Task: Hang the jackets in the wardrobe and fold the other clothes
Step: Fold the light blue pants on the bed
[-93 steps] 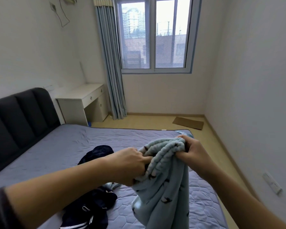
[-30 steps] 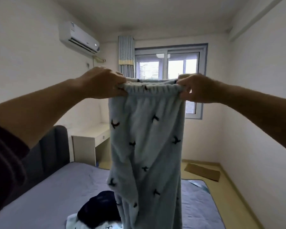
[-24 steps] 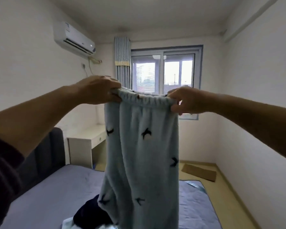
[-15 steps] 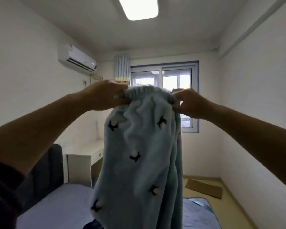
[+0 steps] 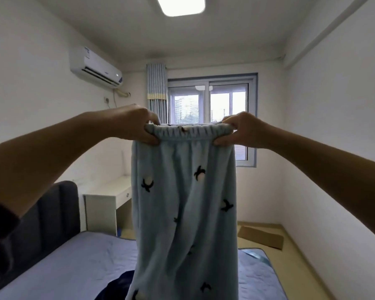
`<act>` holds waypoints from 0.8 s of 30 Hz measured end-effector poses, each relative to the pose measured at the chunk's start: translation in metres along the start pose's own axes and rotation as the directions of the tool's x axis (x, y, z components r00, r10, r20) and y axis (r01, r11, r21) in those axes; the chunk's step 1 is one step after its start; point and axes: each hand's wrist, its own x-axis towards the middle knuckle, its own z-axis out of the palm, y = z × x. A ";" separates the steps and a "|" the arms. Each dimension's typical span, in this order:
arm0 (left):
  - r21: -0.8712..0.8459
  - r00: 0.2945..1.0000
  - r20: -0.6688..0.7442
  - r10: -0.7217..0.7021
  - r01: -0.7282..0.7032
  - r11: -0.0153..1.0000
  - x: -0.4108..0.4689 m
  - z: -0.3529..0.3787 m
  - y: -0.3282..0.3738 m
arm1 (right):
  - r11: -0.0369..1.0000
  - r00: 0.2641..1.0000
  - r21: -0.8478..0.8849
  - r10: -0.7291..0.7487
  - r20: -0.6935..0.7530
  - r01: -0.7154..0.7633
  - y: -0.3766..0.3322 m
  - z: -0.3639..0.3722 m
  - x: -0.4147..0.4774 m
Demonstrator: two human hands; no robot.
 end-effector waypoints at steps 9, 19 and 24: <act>-0.414 0.993 0.048 -0.108 0.118 0.903 0.001 -0.031 0.023 | 0.814 0.968 0.559 0.238 -0.074 -0.157 -0.022 -0.020 -0.012; -0.952 0.995 0.095 -0.040 0.103 0.288 0.031 0.000 0.029 | 0.546 0.861 0.669 0.379 0.339 -0.503 0.012 -0.063 -0.010; -0.714 0.951 0.271 -0.152 0.304 0.630 0.076 0.057 0.036 | 0.612 0.687 0.312 0.660 0.305 -0.727 0.062 -0.026 -0.009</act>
